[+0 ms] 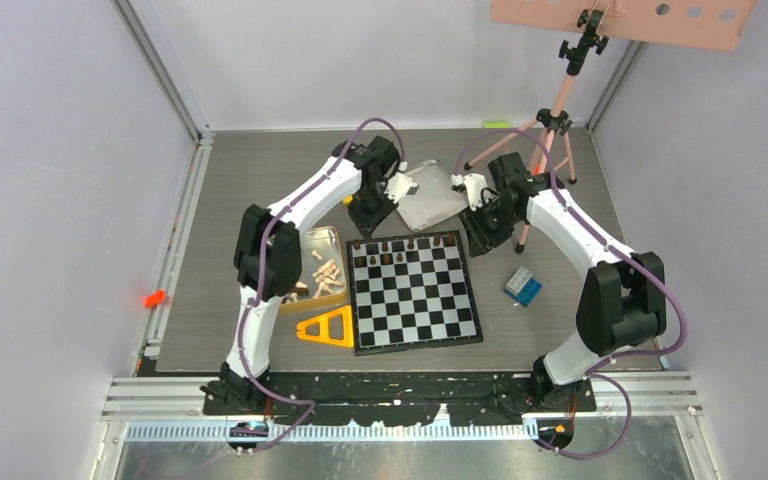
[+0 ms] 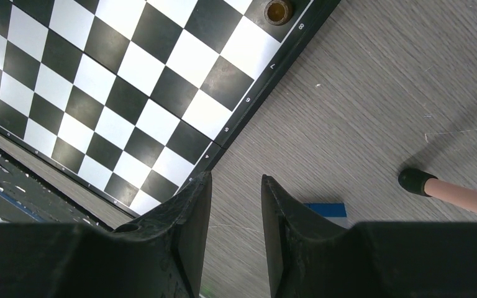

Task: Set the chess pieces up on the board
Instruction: Place the chess piece on the chessboard.

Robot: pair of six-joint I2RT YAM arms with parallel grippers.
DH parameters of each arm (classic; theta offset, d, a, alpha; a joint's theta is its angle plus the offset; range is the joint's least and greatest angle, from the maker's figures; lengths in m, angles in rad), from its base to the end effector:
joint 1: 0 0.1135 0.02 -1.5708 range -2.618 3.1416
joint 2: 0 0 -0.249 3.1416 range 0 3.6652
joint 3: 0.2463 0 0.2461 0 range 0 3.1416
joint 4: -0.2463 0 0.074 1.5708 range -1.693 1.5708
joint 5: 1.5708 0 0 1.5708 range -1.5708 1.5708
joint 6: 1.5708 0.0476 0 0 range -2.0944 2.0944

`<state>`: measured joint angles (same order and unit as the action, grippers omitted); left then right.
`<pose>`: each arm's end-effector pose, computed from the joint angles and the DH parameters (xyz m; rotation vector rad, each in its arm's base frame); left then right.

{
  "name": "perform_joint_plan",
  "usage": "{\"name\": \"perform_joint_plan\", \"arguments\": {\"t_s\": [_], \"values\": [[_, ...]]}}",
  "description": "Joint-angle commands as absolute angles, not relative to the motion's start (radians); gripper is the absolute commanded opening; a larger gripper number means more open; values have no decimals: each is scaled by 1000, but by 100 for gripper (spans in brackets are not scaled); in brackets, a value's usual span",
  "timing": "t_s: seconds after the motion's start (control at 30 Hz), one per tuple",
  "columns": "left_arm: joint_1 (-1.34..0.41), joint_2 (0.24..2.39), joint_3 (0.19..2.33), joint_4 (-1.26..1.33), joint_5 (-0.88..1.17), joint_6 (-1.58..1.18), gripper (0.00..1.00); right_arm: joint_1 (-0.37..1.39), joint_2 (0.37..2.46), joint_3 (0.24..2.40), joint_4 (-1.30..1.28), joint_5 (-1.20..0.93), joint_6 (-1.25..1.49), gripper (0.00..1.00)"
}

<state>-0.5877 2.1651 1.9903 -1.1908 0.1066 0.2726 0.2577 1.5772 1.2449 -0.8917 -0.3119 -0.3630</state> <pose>0.3547 -0.2424 0.2186 1.2445 2.6735 -0.2030 0.2935 0.0924 0.2292 -0.9127 2.5976 0.4067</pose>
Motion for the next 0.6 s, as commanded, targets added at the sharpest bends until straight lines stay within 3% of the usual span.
{"name": "perform_joint_plan", "arguments": {"t_s": [0.0,0.57], "values": [[-604,2176,2031,-1232,123,259,11,250,1539,1242,-876,-334,-363,41],[-615,2286,2123,-1286,142,255,13,249,1551,1238,-876,-339,-366,41]]}}
